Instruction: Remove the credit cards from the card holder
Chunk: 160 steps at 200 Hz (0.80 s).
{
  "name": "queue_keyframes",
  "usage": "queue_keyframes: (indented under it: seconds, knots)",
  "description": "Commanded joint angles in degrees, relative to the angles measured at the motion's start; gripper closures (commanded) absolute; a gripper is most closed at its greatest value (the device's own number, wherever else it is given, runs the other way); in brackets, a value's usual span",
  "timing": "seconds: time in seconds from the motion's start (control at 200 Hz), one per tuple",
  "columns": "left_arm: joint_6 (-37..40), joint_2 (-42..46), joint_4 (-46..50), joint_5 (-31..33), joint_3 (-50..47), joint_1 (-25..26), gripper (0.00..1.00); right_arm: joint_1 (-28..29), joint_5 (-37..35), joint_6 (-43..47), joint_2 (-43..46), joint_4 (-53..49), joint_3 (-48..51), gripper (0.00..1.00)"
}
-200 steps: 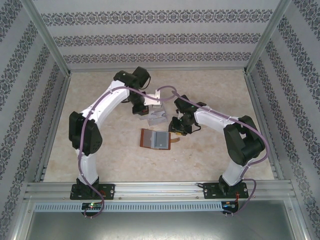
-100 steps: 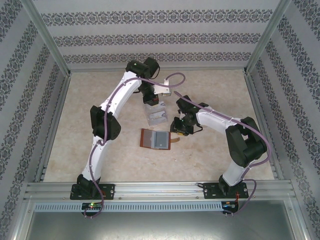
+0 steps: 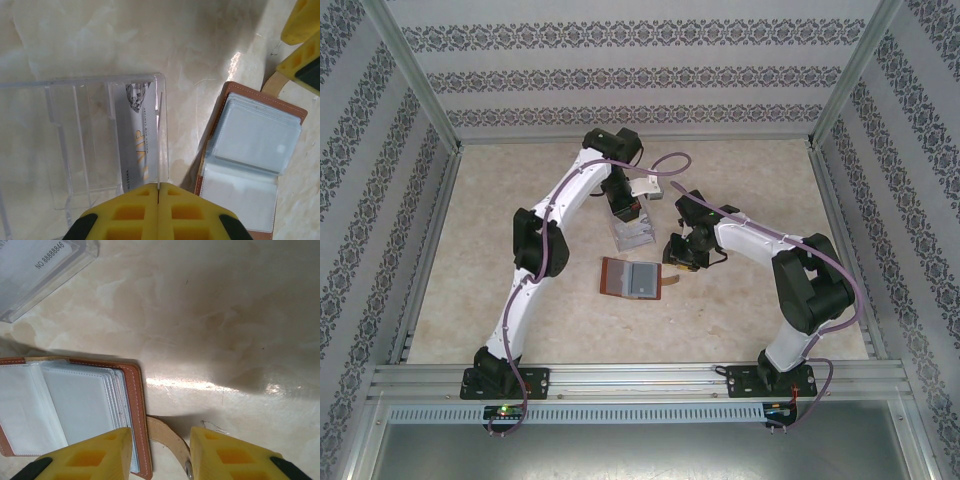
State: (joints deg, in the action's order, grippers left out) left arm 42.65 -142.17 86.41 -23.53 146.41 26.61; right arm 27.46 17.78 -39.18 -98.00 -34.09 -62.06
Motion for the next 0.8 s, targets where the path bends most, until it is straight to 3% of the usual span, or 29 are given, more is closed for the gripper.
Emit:
queue_keyframes:
  seconds: [0.0,0.794]
  knots:
    - [-1.6,-1.0,1.4,-0.2,1.4,-0.6,1.00,-0.5,-0.4,0.4,1.0,-0.3,0.8,0.63]
    - [-1.4,-4.3,1.0,-1.8,1.6,-0.6,0.99,-0.6,-0.4,0.0,1.1,0.0,2.1,0.64]
